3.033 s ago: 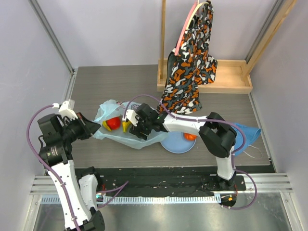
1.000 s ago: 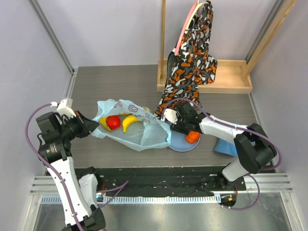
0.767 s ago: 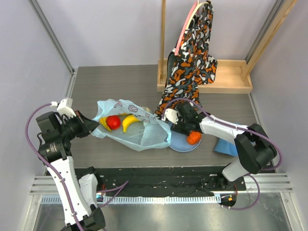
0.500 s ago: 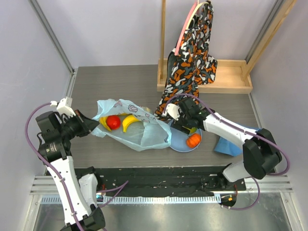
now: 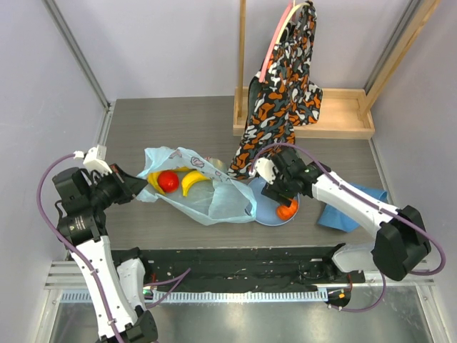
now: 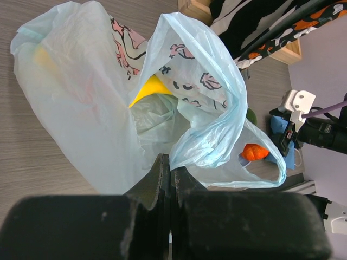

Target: Take the fake fruits out of the plastic bag

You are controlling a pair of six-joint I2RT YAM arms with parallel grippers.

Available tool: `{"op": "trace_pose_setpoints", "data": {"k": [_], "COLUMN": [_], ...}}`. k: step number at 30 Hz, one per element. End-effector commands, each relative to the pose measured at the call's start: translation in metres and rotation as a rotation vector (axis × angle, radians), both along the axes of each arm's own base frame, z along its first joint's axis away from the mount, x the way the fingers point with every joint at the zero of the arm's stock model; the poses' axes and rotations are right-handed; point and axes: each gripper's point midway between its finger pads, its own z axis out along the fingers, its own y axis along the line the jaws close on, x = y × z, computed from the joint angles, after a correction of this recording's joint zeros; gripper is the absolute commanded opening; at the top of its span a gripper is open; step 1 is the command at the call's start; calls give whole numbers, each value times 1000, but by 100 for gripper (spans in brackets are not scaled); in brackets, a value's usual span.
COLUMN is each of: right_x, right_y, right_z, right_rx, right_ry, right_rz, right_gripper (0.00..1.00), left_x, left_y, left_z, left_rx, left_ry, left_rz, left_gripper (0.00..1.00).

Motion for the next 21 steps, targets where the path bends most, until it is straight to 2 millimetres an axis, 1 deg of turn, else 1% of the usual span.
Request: {"op": "trace_pose_setpoints", "data": {"k": [1, 4, 8, 10, 11, 12, 13, 14, 15, 16, 17, 18, 19, 20, 21], "right_x": [-17, -23, -27, -23, -15, -11, -13, -2, 0, -7, 2, 4, 4, 1, -3], "right_y": [-15, -16, -22, -17, -7, 4, 25, 48, 64, 90, 111, 136, 154, 174, 199], "right_z": [12, 20, 21, 32, 52, 65, 80, 117, 136, 156, 199, 201, 210, 234, 218], "right_rx": [-15, 0, -20, 8, 56, 106, 206, 307, 380, 498, 596, 628, 665, 725, 714], "right_ry": [0, -8, 9, -11, -48, -61, -45, -89, -97, -64, -130, -92, -75, -84, -23], "right_rz": [-20, 0, -8, -27, -17, 2, 56, 103, 143, 207, 243, 280, 317, 390, 447], "right_gripper": [79, 79, 78, 77, 77, 77, 77, 75, 73, 72, 67, 64, 61, 59, 50], "left_x": [4, 8, 12, 14, 14, 14, 14, 13, 11, 9, 7, 1, 0, -3, -7], "left_y": [-1, 0, 1, 2, 1, 1, 0, -1, -1, -2, -3, -9, -11, -14, -17], "left_z": [16, 18, 19, 20, 20, 21, 20, 20, 15, 14, 11, 11, 11, 12, 19], "left_rx": [-5, -6, -13, -15, -18, -19, -22, -19, -21, -25, -30, -43, -52, -59, -63], "left_ry": [-52, -52, -48, -49, -48, -48, -42, -41, -14, -3, 11, 27, 37, 46, 46], "left_rz": [-17, -20, -24, -25, -31, -34, -37, -46, -53, -56, -62, -97, -121, -138, -155], "left_gripper": [0, 0, 0, 0, 0, 0, 0, 0, 0, 0, 0, 0, 0, 0, 0]}}
